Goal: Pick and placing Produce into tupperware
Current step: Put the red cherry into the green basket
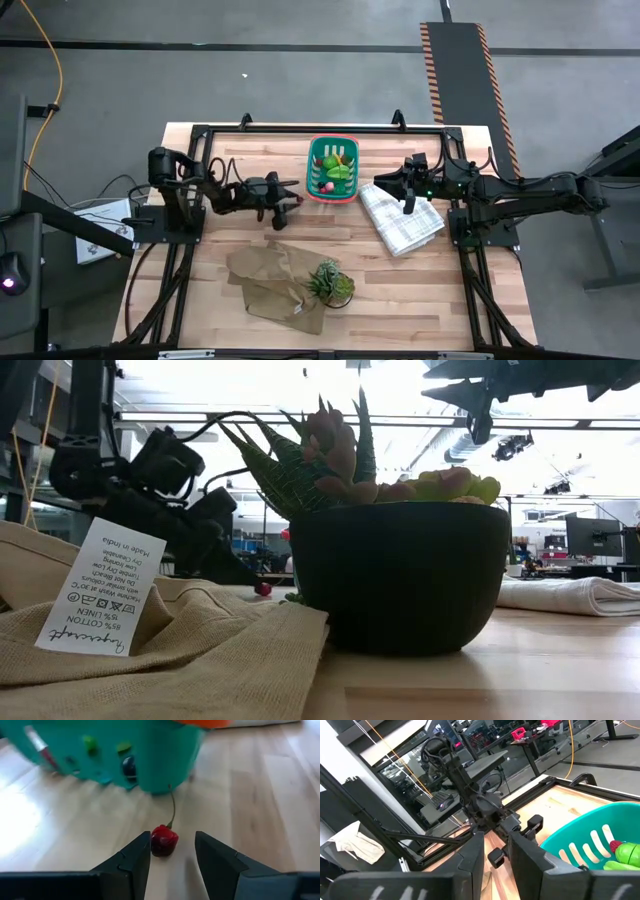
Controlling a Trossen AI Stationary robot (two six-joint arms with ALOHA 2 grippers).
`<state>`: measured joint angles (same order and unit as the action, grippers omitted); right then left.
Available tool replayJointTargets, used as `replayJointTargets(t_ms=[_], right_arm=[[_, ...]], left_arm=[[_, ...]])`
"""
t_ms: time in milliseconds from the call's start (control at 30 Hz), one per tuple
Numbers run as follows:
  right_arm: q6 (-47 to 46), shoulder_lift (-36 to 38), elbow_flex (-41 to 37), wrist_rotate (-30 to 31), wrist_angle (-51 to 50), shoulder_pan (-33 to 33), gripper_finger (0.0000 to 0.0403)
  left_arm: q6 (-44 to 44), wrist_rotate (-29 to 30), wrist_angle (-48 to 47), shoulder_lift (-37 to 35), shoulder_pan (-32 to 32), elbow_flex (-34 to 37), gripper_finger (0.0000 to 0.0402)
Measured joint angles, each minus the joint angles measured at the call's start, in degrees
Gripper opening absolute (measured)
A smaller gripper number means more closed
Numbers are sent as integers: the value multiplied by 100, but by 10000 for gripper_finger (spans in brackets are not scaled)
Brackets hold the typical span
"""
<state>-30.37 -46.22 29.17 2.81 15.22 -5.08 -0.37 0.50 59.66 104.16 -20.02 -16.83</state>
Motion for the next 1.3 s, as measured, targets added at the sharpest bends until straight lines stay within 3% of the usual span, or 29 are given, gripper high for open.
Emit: replayJointTargets(t_ms=[533, 1300], right_arm=[[44, 0, 0, 2, 0, -2, 79], [85, 0, 0, 2, -2, -1, 79]], left_arm=[[312, 56, -497, 0, -33, -249, 143], [312, -865, -759, -2, -401, -416, 143]])
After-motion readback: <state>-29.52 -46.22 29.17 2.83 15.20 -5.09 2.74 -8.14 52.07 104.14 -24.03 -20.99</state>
